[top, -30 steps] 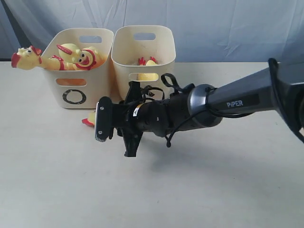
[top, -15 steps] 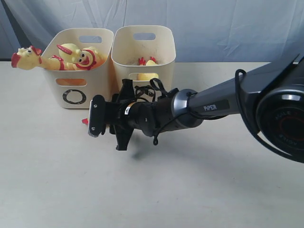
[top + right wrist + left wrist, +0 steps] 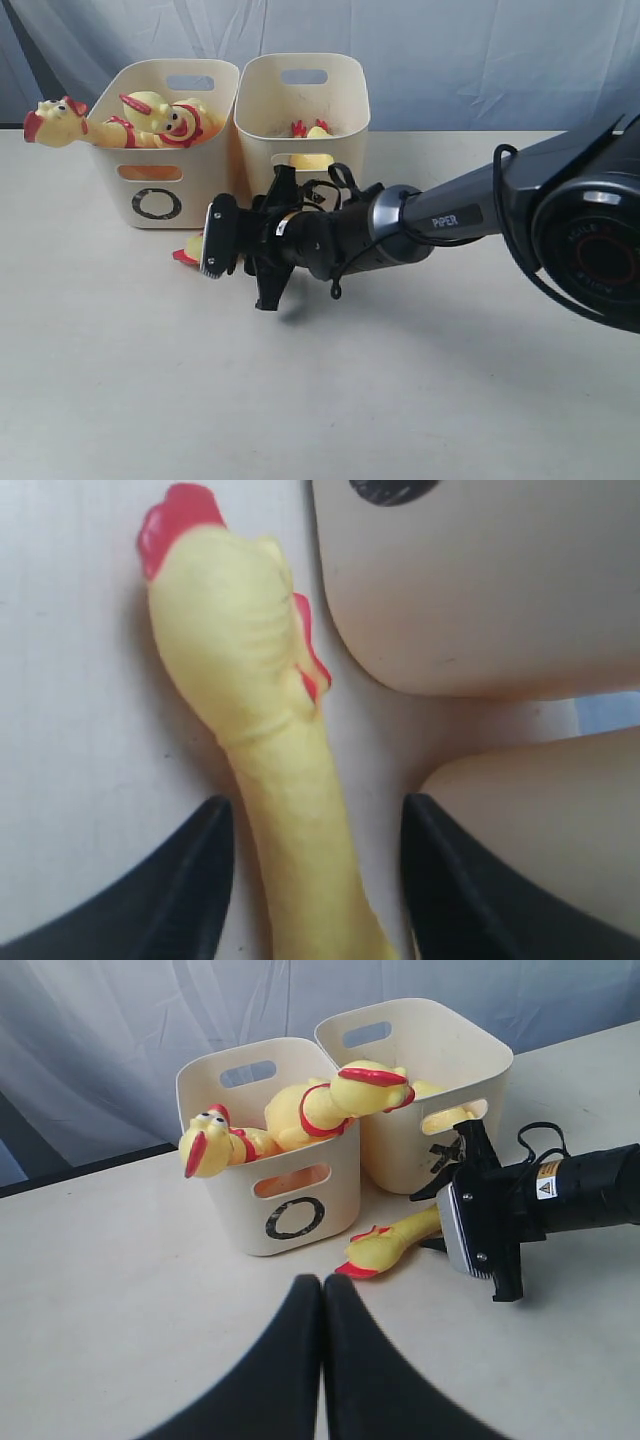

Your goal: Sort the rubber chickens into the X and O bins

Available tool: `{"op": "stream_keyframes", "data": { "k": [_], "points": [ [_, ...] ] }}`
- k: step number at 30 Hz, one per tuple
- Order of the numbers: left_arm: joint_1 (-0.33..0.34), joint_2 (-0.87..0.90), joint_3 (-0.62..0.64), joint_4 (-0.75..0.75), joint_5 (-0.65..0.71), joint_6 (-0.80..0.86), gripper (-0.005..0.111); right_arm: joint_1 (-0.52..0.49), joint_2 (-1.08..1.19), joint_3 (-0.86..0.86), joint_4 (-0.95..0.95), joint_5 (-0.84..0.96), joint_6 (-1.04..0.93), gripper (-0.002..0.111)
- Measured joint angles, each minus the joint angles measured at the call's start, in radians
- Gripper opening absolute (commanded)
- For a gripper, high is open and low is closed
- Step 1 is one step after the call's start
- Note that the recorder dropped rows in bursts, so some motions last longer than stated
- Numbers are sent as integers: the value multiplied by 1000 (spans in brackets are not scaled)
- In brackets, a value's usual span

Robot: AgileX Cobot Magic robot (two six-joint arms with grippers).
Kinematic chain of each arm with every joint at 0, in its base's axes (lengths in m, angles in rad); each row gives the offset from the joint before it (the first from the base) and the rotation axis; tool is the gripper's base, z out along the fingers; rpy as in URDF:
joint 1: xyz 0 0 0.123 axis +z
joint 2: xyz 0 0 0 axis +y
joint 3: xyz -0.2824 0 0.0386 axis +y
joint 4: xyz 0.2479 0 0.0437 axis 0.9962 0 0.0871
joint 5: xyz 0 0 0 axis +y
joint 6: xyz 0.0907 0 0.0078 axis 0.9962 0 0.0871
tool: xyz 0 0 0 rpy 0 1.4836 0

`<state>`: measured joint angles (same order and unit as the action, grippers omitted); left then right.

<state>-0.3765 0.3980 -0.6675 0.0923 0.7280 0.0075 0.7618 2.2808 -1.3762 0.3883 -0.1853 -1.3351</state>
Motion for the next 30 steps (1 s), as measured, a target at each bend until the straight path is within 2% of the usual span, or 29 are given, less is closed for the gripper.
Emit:
{"op": "stream_keyframes", "data": {
  "k": [15,28,30],
  "points": [
    [0,0,0,0,0,-7,0,-2,21,-2,2,-9,0,49],
    [0,0,0,0,0,-7,0,-2,72,-82,26,-5,0,48],
    [0,0,0,0,0,-7,0,-2,74,-82,26,-7,0,38]
  ]
}}
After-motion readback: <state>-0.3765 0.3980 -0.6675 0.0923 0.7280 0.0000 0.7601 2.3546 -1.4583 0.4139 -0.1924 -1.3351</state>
